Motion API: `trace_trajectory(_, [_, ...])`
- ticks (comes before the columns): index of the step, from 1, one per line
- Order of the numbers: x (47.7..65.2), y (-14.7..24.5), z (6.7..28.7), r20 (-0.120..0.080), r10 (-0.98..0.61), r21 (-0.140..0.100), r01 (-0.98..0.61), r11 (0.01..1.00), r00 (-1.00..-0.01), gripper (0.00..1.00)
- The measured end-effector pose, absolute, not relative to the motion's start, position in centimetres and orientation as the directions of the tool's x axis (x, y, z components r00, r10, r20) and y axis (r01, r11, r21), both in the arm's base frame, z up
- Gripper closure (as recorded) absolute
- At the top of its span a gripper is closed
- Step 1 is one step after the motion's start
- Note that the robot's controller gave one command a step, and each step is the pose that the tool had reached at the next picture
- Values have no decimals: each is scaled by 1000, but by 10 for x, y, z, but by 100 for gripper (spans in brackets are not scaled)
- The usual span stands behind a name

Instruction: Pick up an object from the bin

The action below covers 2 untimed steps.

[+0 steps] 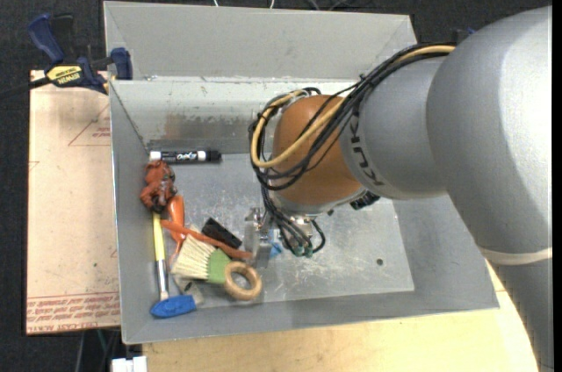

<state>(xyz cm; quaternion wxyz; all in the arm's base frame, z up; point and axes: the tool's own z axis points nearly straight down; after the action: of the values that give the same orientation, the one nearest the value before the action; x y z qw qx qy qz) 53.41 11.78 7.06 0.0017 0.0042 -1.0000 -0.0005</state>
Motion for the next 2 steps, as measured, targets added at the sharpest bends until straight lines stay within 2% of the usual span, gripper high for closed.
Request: trace_trajectory(2, [534,118,71,3,-8,1,-8,1000,-1000,100])
